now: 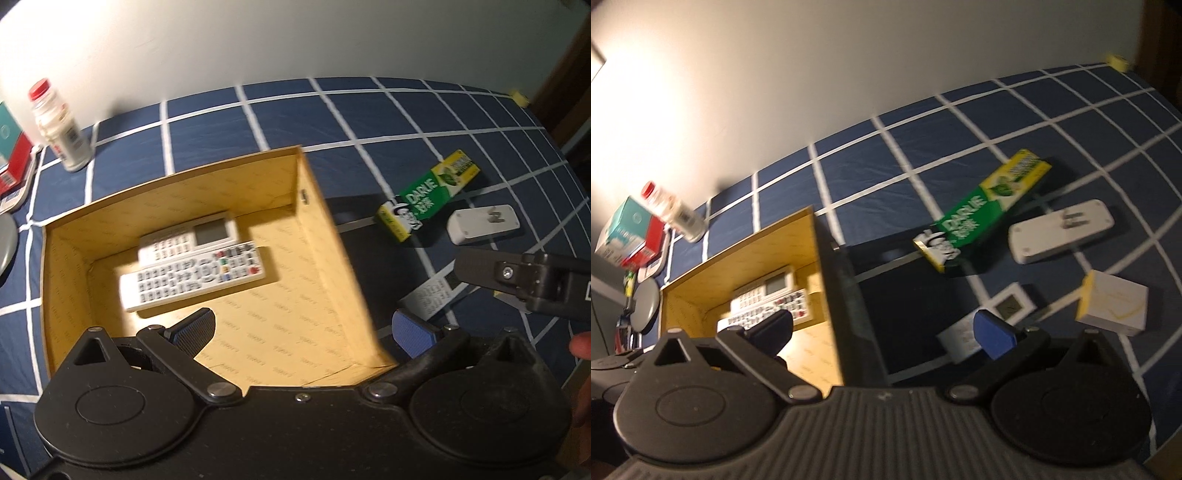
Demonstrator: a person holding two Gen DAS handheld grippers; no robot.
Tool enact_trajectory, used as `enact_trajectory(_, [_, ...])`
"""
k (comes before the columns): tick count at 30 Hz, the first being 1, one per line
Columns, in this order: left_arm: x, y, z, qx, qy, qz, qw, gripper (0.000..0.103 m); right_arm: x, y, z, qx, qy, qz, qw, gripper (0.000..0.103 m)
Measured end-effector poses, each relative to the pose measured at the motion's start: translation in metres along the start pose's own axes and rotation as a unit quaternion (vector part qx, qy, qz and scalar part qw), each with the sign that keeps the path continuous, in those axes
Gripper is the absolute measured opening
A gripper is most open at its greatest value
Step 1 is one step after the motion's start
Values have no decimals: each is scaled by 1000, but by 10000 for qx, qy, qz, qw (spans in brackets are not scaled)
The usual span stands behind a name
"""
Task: Organize objects
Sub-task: 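Move the right tool out of the box to the white plug adapter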
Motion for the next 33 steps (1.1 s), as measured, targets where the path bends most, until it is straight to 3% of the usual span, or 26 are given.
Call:
enact_trajectory(11, [16,-68,-37,-83,95,-104,9999,103,25,-83,-3,-323,88,-74,9994,103])
enact_trajectory(23, [38,-148,-93,22,225,360,9991,103,72,-188,-37,-517,516,223,9971,103])
enact_trajectory(33, [47,-188,-140,180,388,741,9963,103,110,-228,-76,-428,777,642,9940,103])
Point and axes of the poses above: each gripper's, at about its wrist camera, not at the fingertips, and z roughly against the way its jaws point, y to its left, x to its top, the point moved 9 cm from there along -z, roughly the way its jaws point, and after that the axes turned 6 degrees about -x, right-handed, at the moved point
